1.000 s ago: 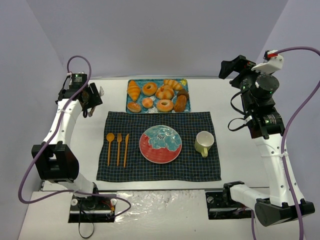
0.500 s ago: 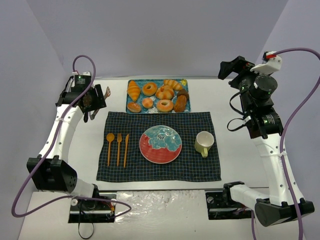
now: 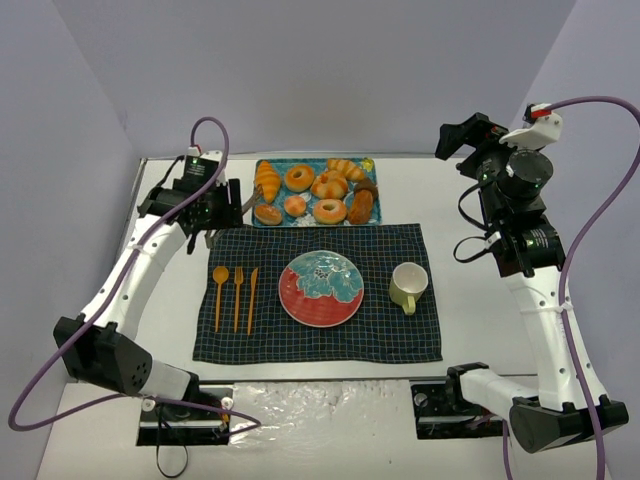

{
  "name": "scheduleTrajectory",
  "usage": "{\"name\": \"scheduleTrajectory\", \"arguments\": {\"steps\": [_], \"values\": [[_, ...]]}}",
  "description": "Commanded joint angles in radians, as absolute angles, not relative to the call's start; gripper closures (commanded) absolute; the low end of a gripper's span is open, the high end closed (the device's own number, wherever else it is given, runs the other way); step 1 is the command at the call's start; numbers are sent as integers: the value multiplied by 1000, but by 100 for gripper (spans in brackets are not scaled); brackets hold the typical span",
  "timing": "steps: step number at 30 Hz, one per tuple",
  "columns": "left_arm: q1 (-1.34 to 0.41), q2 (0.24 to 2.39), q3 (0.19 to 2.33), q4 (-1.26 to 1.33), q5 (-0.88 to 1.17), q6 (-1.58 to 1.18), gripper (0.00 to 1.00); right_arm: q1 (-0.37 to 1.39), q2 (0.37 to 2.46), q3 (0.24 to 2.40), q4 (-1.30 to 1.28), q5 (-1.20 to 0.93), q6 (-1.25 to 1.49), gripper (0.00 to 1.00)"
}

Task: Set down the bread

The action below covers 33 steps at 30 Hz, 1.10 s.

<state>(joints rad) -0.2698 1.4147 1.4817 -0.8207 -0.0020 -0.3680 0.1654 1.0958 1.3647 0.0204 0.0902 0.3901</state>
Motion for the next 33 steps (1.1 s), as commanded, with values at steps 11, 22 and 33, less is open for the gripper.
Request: {"name": "scheduleTrajectory", "arguments": {"steps": [11,22,33], "values": [[-398,1519,1569,-753,0,-364,43,168,1073,1360,118,95,390,0],[-448,1665,1657,-721,23,-348,43,168,1055,1355,115,102,383,0],[-466,1782,1700,-694,15,-334,43,167,1042,1362,102,117,364,0]]}}
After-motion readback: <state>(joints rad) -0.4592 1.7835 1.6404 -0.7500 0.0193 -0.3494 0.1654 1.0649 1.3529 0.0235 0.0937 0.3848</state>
